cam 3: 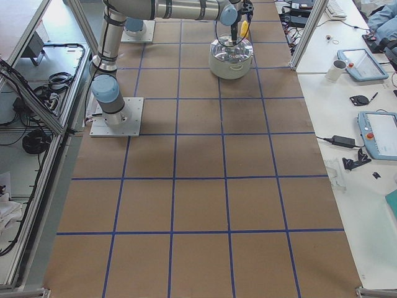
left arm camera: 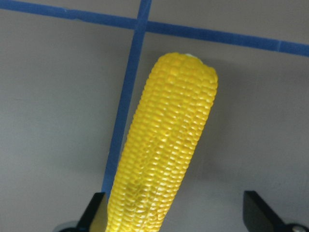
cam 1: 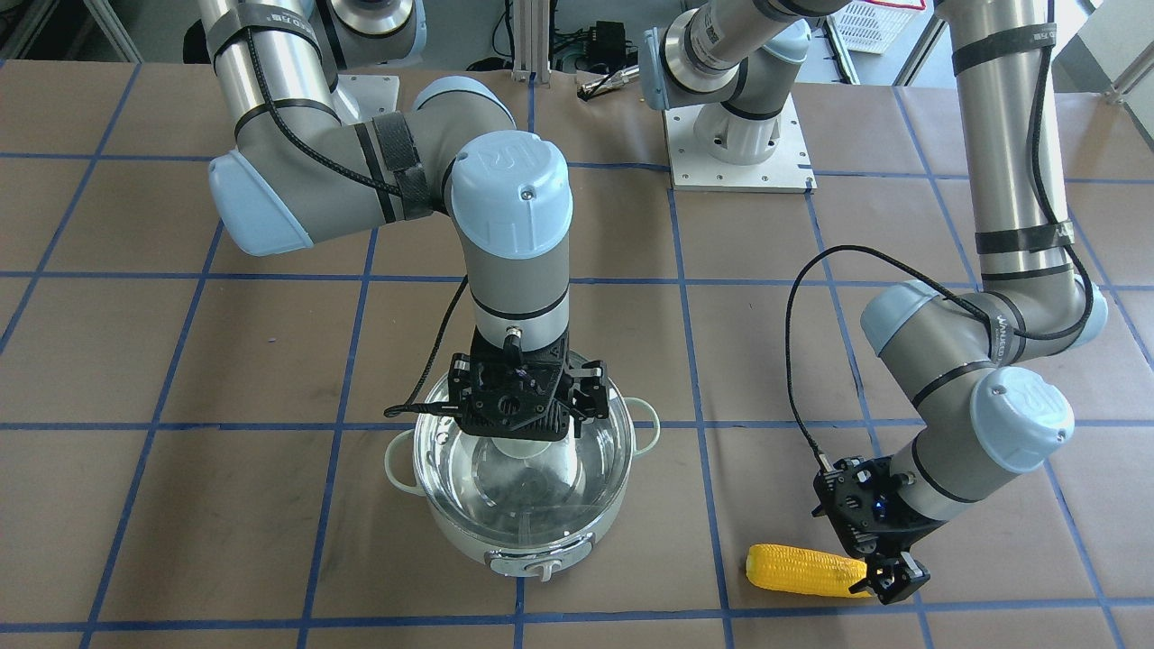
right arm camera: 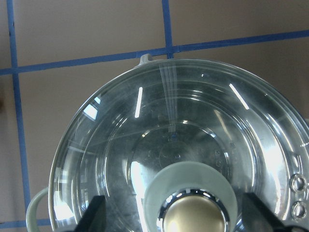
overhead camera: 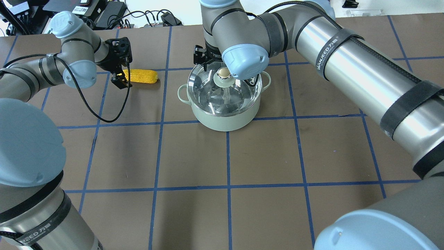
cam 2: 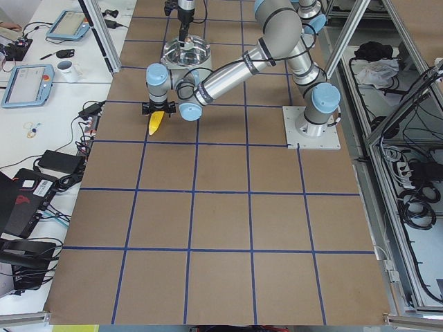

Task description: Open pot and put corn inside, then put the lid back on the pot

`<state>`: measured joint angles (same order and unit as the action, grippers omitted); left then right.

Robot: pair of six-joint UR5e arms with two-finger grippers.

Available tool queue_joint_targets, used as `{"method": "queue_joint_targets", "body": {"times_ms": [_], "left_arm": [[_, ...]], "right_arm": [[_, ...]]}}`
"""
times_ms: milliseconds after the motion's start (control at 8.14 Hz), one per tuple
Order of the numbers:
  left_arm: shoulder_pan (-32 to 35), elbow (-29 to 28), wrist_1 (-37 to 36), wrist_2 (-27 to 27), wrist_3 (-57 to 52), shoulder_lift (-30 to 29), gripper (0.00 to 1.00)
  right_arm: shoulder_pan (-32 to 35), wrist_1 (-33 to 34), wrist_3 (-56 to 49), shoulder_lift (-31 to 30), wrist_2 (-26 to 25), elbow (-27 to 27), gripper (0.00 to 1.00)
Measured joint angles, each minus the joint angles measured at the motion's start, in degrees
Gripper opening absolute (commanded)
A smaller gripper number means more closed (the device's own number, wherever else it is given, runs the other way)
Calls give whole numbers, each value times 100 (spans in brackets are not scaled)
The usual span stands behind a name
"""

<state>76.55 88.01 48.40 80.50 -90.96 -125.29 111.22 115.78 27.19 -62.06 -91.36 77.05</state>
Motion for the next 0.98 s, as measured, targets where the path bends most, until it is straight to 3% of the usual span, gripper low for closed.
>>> {"method": "queue_joint_targets", "body": {"times_ms": [123,246,368,491,982], "left_arm": [[0,-2,-80,0,-150,-26,100],[0,-3,-263,-7,-306,-67,100],[0,-3,-396,-10,-396,-96,100],[0,-3,-457,-17,-433,-110,100],[0,5,-497,-6,-415,-204,100]], "right_arm": [[2,1,-53,23,-8,22,92],[4,3,-115,21,-12,85,79],[4,5,-168,8,-16,183,51],[3,6,-202,-6,-19,240,32],[-34,6,-229,-63,-43,208,24]]}}
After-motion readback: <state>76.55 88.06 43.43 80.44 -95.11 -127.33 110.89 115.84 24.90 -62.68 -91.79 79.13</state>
